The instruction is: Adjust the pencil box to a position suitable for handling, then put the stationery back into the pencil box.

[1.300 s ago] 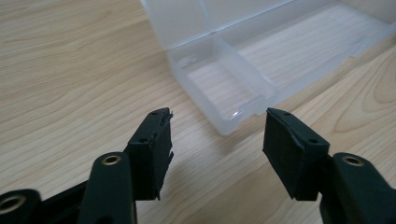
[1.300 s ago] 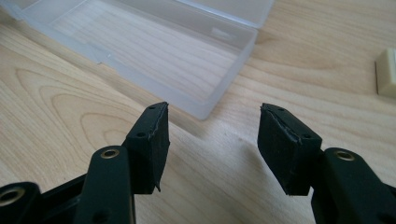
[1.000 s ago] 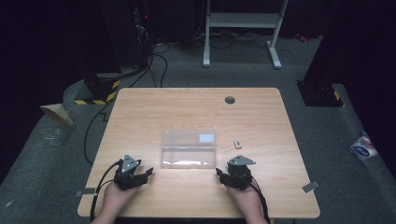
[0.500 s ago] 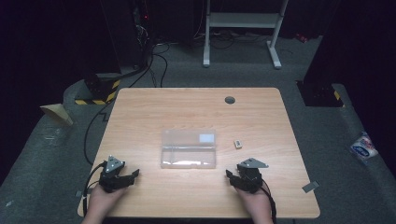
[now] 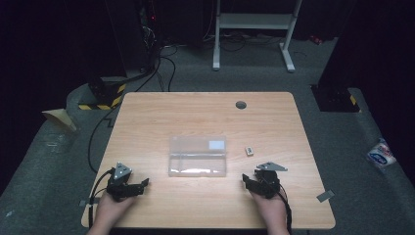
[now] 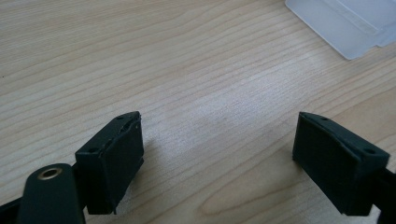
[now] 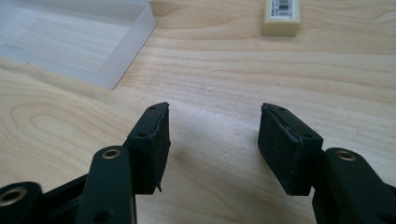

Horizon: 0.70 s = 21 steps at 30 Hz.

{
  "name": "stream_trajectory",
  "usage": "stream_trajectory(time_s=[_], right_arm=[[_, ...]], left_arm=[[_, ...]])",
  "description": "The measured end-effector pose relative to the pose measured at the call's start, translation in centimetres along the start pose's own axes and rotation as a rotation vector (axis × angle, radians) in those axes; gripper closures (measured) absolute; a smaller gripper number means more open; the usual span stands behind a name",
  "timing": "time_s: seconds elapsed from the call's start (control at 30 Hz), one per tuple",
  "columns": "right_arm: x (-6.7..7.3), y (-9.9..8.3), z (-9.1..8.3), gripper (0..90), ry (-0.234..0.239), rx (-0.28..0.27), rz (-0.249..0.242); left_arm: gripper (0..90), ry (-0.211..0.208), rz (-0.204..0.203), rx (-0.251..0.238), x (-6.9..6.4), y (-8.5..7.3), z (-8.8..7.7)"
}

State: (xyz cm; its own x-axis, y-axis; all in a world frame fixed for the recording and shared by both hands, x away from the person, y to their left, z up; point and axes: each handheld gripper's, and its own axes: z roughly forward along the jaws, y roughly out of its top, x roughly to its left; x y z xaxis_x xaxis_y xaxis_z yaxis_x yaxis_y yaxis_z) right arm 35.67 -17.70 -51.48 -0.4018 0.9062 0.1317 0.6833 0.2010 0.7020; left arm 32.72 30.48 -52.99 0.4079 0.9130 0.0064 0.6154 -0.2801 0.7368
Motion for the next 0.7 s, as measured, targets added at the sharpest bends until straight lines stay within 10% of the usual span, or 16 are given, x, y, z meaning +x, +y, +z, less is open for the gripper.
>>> stream_trajectory(time_s=[0.7], right_arm=[[-1.0, 4.4, 1.9, 34.9, -0.107, -0.018, -0.064]], left_arm=[[15.8, -0.001, 0.002, 0.001, -0.1, -0.1, -0.1]])
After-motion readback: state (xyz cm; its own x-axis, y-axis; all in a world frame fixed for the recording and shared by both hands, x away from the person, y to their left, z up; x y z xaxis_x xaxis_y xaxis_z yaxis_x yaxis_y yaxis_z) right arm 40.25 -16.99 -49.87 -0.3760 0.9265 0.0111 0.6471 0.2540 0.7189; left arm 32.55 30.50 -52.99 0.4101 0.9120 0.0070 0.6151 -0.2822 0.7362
